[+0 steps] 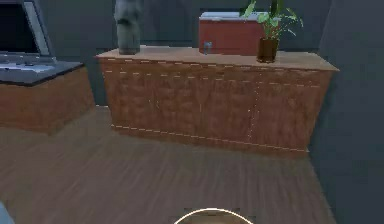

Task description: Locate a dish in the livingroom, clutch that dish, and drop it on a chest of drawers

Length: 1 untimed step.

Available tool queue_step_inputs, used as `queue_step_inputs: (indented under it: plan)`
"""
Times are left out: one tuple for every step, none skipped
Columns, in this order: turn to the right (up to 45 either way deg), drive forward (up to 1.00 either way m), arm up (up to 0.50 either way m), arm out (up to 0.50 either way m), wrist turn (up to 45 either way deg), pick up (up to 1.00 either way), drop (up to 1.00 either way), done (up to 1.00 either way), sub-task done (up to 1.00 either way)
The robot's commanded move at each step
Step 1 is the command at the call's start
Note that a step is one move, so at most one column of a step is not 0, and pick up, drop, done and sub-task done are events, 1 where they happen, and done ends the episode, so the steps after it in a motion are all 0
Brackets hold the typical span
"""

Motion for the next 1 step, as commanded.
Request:
queue_step_inputs:
  plan:
    - [0.0, 1.0, 0.0, 0.0, 0.0, 0.0, 0.0, 0.0, 0.0]
